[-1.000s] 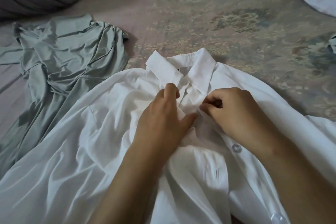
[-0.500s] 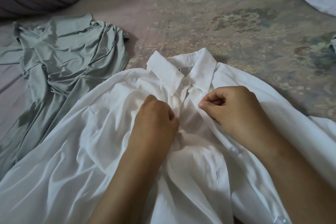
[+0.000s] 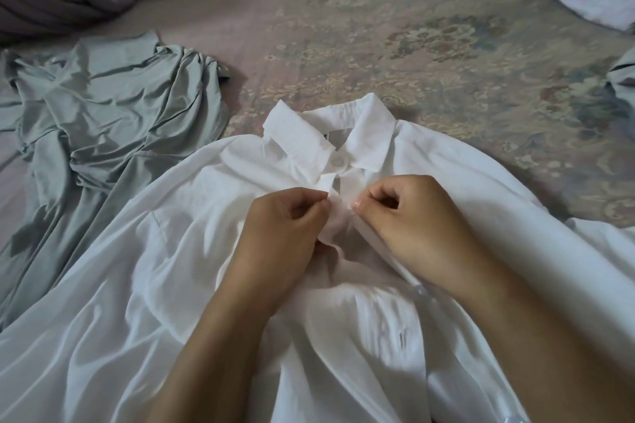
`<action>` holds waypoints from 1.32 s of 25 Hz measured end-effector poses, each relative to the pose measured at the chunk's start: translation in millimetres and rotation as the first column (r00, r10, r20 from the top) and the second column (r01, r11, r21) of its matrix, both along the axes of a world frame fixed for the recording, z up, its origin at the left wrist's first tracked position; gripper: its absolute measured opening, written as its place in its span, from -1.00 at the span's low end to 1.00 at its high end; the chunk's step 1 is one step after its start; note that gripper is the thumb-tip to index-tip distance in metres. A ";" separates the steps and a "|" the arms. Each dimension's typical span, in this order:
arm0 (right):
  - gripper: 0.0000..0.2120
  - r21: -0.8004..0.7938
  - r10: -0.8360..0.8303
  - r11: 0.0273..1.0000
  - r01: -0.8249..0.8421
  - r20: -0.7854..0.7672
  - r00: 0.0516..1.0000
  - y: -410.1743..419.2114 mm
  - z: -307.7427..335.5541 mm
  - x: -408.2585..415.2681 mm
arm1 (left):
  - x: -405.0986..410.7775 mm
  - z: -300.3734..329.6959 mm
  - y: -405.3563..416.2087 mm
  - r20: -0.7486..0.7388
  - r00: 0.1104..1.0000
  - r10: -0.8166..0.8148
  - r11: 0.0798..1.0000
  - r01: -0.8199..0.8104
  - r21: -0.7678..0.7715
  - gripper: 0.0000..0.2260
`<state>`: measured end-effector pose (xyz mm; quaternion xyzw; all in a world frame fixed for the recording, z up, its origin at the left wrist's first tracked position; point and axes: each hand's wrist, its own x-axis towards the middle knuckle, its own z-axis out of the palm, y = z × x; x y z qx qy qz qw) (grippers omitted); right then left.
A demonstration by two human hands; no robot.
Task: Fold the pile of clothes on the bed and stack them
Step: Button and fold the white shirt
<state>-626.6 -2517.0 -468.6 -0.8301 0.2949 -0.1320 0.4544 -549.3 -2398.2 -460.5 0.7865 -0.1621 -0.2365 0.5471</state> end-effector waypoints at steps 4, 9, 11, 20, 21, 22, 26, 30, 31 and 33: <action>-0.80 0.106 -0.015 0.994 0.014 0.006 1.000 -0.4 2.6 1.9 | -0.4 -1.1 -0.1 0.006 1.000 -0.021 1.000 0.020 0.022 -0.84; -0.71 0.103 0.028 0.994 -0.032 0.036 0.999 -3.1 1.4 1.5 | -0.8 0.6 -1.4 -0.162 0.987 0.001 0.996 -0.015 -0.085 -0.74; -0.74 0.155 0.055 0.986 -0.064 0.060 0.997 -2.6 2.4 0.2 | -1.7 1.0 -2.3 -0.247 0.969 0.010 0.993 -0.038 -0.111 -0.76; -0.67 0.104 0.026 0.994 -0.035 0.085 0.996 0.9 2.0 1.8 | -8.2 -5.2 -5.6 -0.037 0.998 0.059 0.995 -0.062 -0.074 -0.90; -0.70 0.118 0.019 0.993 -0.031 0.099 0.995 2.1 2.8 1.7 | -9.6 -5.9 -6.4 0.044 0.998 0.054 0.997 -0.052 -0.057 -0.90; -0.75 0.130 0.009 0.991 -0.023 0.105 0.994 2.7 2.7 1.9 | -10.8 -6.1 -7.3 0.116 0.992 0.050 0.998 -0.046 -0.036 -0.90; -0.78 0.141 -0.045 0.990 0.031 0.103 0.994 1.2 1.9 2.2 | -11.5 -6.2 -8.2 0.199 0.979 0.032 0.999 -0.029 -0.016 -0.92; -0.77 0.144 0.028 0.989 -0.044 0.114 0.993 0.0 4.3 1.7 | -7.0 -4.9 -6.7 0.072 0.997 -0.005 1.000 0.006 -0.023 -0.87; -0.77 0.120 0.056 0.990 -0.069 0.112 0.992 -0.4 3.5 2.0 | -5.8 -4.4 -6.9 0.011 1.000 -0.011 1.000 0.012 -0.023 -0.82; -0.79 0.055 0.083 0.995 -0.089 0.097 0.992 -0.9 1.6 2.9 | -4.3 -3.0 -7.5 -0.083 0.996 -0.014 1.000 0.013 -0.009 -0.75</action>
